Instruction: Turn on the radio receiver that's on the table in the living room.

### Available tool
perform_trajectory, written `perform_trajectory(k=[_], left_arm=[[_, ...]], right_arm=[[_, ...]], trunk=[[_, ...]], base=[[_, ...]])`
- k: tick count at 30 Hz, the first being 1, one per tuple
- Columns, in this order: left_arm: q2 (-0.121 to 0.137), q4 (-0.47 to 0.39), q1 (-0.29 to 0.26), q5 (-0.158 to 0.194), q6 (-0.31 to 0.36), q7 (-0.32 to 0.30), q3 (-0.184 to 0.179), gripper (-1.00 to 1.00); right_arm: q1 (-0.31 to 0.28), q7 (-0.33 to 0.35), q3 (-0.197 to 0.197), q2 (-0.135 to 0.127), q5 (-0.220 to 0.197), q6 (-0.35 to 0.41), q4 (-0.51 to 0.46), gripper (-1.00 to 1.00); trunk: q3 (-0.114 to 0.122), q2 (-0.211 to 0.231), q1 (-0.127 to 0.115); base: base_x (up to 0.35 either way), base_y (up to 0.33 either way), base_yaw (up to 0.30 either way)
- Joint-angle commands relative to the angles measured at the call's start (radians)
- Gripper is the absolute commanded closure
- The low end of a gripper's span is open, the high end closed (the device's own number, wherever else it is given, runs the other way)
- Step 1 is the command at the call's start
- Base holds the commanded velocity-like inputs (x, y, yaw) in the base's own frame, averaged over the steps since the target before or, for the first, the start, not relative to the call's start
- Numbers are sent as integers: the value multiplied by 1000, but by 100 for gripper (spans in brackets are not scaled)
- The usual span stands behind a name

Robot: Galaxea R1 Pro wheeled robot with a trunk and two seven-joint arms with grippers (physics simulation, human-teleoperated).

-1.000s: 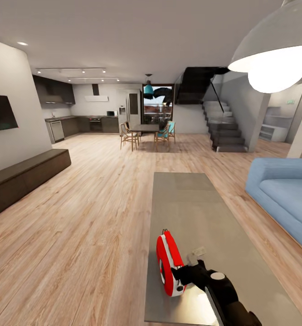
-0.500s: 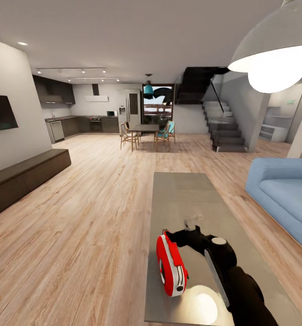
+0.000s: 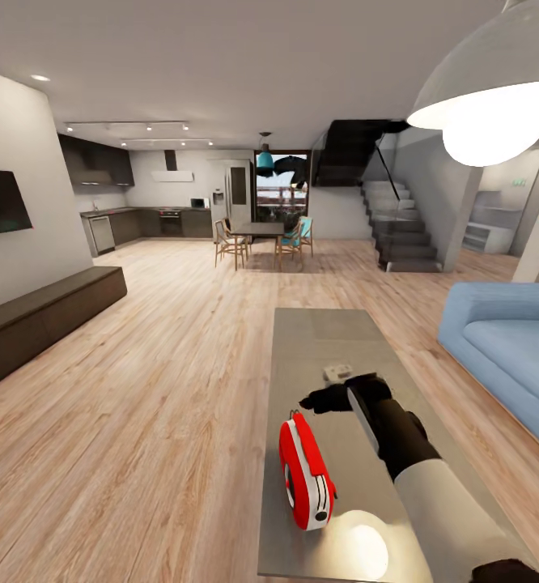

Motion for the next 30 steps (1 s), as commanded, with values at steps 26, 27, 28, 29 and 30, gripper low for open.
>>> perform_trajectory(k=[26,27,28,29,30], left_arm=[[0,3,0,5,-31,-18,-2,-100],[0,3,0,5,-32,-18,-2,-100],[0,3,0,5,-32,-18,-2,-100],[0,3,0,5,-32,-18,-2,-100],[0,3,0,5,-32,-17,-2,-100]], right_arm=[[-13,5,110,5,0,27,100,-100],[-13,5,101,5,1,26,100,-100],[-13,4,80,4,1,26,100,-100],[-13,4,68,4,1,26,100,-100],[-13,3,44,4,1,26,100,-100]], trunk=[[0,0,0],[0,0,0],[0,0,0],[0,0,0],[0,0,0]], base=[[0,0,0],[0,0,0],[0,0,0],[0,0,0],[0,0,0]])
